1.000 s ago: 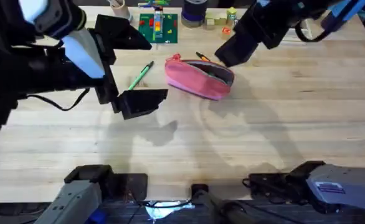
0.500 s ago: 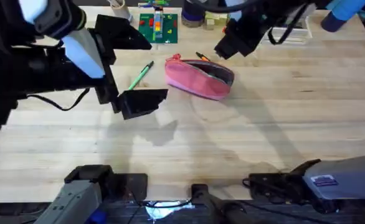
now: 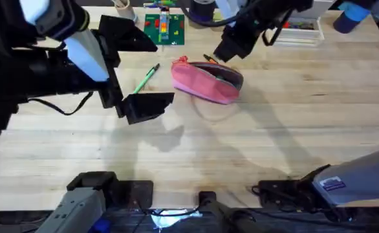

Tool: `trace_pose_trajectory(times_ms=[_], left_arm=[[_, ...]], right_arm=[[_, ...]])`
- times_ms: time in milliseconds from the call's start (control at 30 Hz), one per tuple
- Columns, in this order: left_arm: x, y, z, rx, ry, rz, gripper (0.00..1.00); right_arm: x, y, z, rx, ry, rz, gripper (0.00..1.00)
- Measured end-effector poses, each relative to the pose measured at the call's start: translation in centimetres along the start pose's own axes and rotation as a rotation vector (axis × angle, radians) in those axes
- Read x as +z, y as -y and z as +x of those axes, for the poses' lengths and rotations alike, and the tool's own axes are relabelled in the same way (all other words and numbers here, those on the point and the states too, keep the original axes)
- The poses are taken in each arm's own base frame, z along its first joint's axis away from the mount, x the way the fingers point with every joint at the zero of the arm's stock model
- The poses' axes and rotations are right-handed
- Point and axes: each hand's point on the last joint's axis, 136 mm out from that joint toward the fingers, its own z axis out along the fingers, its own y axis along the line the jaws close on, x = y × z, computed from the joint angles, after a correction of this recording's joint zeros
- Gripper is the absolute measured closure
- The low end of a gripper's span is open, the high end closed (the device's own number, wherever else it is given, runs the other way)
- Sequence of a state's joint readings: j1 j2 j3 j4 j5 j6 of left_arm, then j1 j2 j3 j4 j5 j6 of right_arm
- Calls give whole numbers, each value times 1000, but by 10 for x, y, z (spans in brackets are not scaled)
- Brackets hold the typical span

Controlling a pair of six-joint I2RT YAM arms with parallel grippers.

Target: Unzip the bag, pick up the pens from the table one at a time and place them inside, then zip the bag closed.

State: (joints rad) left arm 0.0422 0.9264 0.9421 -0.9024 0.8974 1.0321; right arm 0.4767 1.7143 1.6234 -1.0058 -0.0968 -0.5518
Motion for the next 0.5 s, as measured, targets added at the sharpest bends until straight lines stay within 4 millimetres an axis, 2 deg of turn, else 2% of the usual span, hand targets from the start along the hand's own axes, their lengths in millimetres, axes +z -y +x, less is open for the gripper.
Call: trace_pose_trajectory(times_ms=[300,500], left_arm=[[0,0,0,0,0,0,8],[0,0,0,0,0,0,8]], right_arm=[[28,-9,3,1,-35,-88,969],[30,-10,3,-31,-37,-97,968]])
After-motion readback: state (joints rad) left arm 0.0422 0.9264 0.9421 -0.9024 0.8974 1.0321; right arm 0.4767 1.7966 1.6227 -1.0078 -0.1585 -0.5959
